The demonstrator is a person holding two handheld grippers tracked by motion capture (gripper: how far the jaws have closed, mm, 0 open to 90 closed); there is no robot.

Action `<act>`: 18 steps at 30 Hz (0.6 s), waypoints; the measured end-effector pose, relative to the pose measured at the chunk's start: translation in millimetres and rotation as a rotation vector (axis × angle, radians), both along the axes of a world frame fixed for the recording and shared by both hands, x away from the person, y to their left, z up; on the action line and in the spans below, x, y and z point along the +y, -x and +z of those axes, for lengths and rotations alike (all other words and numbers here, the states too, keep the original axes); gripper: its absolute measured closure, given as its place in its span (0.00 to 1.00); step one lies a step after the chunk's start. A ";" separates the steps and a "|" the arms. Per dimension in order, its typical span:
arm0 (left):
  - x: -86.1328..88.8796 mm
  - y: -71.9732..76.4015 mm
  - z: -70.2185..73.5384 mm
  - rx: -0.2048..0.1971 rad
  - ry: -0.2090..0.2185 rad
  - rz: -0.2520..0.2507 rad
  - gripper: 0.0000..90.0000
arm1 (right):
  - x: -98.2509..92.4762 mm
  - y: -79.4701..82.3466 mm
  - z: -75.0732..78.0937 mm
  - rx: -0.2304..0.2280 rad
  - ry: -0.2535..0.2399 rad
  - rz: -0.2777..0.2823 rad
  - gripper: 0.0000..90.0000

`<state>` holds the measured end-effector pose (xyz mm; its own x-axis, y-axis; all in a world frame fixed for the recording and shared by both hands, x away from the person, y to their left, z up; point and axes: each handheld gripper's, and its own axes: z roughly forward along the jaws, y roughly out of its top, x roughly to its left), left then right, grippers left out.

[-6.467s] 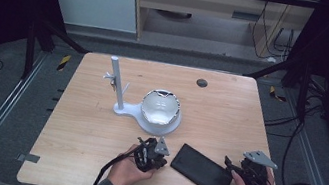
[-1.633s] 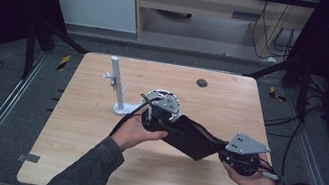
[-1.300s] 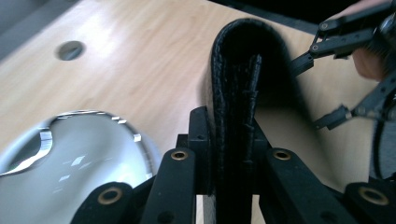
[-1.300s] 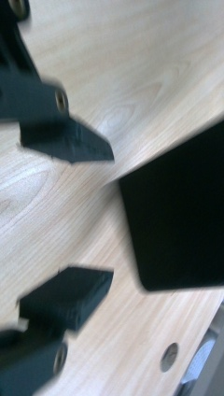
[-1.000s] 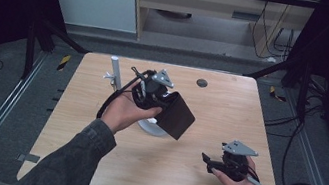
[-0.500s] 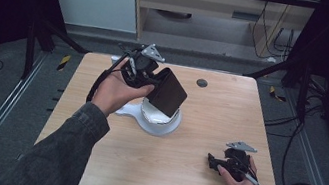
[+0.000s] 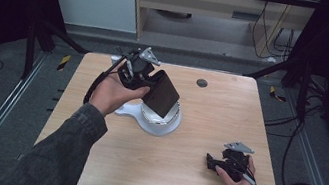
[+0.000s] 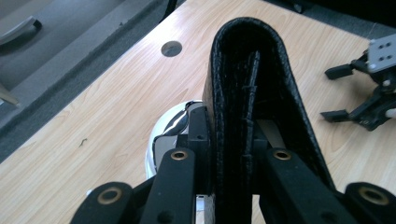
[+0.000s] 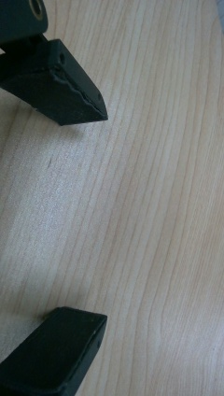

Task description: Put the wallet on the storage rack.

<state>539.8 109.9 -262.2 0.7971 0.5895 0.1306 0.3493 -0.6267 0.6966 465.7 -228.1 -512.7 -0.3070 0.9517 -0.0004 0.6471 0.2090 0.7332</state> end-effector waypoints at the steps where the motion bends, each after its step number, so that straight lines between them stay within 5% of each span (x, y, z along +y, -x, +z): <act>1: 1.0 -1.4 -1.5 0.001 -0.002 0.001 0.88 | 0.0 0.0 0.0 0.000 0.000 0.000 0.05; 18: -3.2 -22.4 -44.4 0.074 -0.066 0.004 0.88 | -0.3 0.2 0.2 0.003 0.002 0.002 0.05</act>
